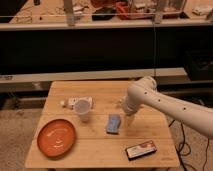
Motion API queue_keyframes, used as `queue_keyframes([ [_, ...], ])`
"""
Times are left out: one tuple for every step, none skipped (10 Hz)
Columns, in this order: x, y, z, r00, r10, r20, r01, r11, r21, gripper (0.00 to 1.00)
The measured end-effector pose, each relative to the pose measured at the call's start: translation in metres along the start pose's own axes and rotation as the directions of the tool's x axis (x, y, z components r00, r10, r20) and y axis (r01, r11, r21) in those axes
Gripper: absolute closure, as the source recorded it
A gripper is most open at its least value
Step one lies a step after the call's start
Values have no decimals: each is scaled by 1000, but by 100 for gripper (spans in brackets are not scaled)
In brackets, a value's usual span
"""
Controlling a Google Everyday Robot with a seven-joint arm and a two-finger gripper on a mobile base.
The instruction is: Place the white sponge in the ceramic bowl
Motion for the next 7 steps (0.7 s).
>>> queue_keyframes([
  [-2, 1, 10, 1000, -11, 8, 11, 1000, -3, 20],
  [-3, 2, 20, 1000, -23, 22, 23, 1000, -7, 20],
  [-3, 3, 26, 999, -30, 33, 30, 999, -10, 20],
  [-3, 6, 32, 999, -34, 42, 35, 999, -13, 20],
  [-4, 6, 34, 998, -38, 47, 39, 999, -13, 20],
  [-6, 7, 40, 997, -49, 55, 50, 999, -13, 20],
  [-8, 7, 46, 996, -61, 62, 61, 998, -12, 20],
])
